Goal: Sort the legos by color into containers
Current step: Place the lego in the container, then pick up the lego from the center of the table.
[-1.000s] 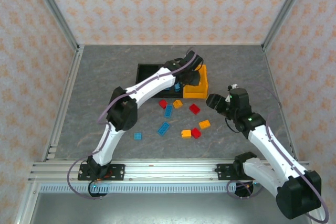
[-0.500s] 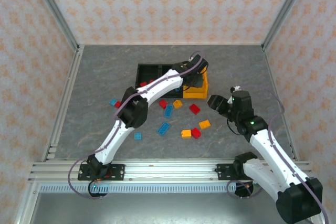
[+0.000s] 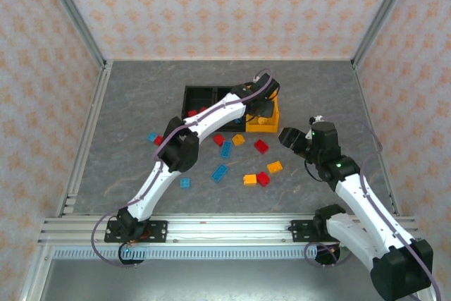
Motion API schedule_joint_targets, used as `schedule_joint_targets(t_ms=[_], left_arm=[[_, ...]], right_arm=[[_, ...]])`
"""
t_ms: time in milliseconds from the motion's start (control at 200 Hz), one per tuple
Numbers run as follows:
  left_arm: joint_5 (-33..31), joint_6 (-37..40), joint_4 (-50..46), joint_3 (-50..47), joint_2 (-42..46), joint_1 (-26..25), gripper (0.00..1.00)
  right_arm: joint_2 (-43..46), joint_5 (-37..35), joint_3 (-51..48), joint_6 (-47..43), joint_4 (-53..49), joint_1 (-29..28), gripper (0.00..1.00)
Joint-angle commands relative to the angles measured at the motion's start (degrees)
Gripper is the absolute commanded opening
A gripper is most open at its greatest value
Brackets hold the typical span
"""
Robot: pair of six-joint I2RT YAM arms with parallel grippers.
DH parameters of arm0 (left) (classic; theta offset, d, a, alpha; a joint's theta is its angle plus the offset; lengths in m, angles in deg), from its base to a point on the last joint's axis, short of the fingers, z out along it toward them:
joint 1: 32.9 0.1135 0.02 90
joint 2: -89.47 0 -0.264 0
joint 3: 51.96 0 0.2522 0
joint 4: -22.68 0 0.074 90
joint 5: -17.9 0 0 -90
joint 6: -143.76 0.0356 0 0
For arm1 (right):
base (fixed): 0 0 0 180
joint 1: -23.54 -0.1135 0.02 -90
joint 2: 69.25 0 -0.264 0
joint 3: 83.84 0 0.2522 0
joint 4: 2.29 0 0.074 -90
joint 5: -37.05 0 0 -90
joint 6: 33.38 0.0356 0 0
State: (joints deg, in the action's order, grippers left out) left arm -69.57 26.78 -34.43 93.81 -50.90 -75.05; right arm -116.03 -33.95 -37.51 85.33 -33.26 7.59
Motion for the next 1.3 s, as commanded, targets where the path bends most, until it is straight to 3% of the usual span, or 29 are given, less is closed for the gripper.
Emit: schedule_joint_targets(t_ms=[0,200,330,606,786,986,1296], left_arm=[[-1.03,0.5,-0.79,-1.92,8.54,-0.76,0.49],[2.03,1.27,11.7,-28.46,27.62,-0.66,0.54],[6.56,-0.1,19.1,-45.5,40.15,0.33,0.58],[8.51,-5.8,27.76,-72.6,58.34,4.45,0.6],[7.81,-8.16,28.27,-80.09,63.82,6.7,0.6],[7.97,-8.8,28.67,-81.86,64.81,7.92,0.6],[8.72,-9.04,29.01,-82.26,64.4,8.21,0.6]], right_arm=[[-0.36,-1.42,1.83,-1.03,-1.63,0.23,0.72],[-2.74,-1.31,2.18,-3.91,-1.27,-0.79,0.73],[-6.71,-2.65,2.17,-5.03,2.6,-4.97,0.73],[-19.64,-7.74,3.88,-8.79,11.24,-11.8,0.73],[-28.76,-9.2,5.13,-11.24,16.18,-12.36,0.73],[-36.8,-7.75,6.81,-12.62,19.29,-12.97,0.73],[-41.82,-8.28,9.42,-14.34,16.25,-16.4,0.68]])
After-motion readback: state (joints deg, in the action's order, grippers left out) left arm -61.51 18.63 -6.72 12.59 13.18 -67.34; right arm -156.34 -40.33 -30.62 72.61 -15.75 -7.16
